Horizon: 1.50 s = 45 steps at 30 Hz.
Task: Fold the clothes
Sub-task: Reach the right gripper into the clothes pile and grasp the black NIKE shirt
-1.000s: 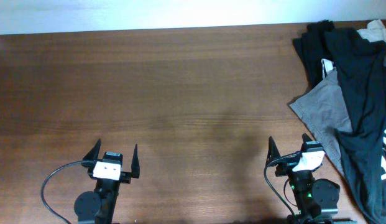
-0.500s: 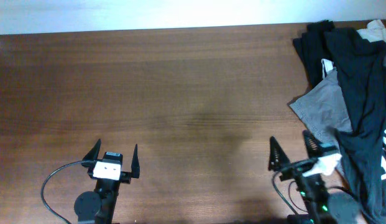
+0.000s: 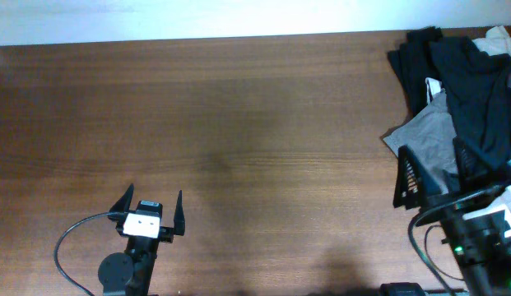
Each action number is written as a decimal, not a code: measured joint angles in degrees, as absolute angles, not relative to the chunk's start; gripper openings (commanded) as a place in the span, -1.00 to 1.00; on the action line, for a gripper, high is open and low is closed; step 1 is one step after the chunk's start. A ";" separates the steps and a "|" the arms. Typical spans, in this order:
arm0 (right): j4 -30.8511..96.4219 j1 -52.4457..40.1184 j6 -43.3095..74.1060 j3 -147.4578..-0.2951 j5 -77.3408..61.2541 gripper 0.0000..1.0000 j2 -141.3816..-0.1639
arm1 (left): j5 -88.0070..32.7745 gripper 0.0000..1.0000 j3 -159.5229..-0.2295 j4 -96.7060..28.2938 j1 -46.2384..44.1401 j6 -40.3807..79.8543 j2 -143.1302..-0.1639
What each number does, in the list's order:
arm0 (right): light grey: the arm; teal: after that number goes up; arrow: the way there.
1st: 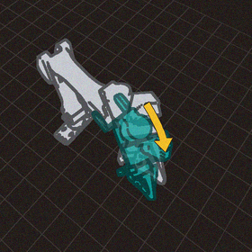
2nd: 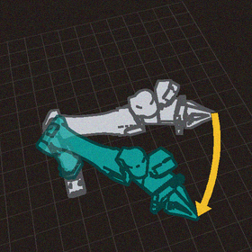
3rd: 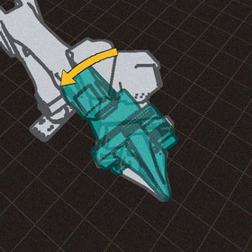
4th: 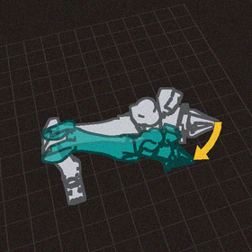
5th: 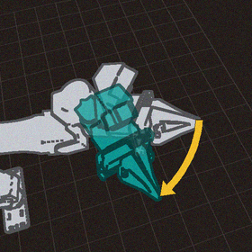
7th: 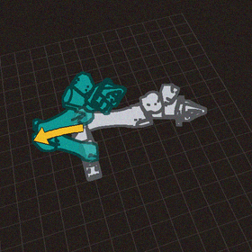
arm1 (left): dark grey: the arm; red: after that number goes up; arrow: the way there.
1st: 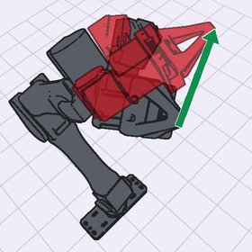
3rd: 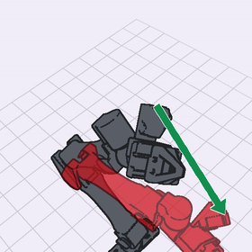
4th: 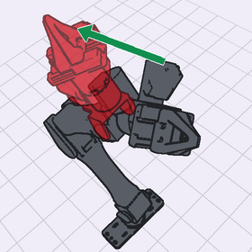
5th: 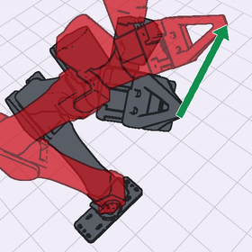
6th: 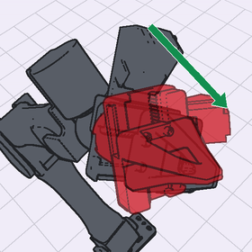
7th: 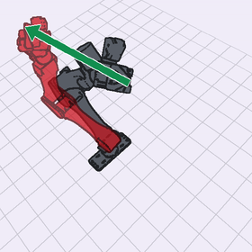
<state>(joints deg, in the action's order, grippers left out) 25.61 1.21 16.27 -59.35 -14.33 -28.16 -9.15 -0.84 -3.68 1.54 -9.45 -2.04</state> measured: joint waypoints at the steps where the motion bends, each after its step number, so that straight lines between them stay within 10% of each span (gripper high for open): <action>1: 25.98 1.21 16.14 -60.45 -14.57 0.97 -28.91 | -9.15 0.98 -0.84 -3.68 1.54 -9.45 -2.04; 27: 57.49 2.50 22.28 -75.44 16.99 0.97 -58.78 | -9.15 0.98 -0.84 -3.68 1.54 -9.45 -2.04; 45: 60.53 33.39 24.16 -75.77 9.91 0.50 -82.41 | -9.15 0.98 -0.84 -3.68 1.54 -9.45 -2.04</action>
<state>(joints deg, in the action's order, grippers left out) 60.53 33.39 24.16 -75.77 9.91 -82.41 -9.15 -0.84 -3.68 1.54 -9.45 -2.04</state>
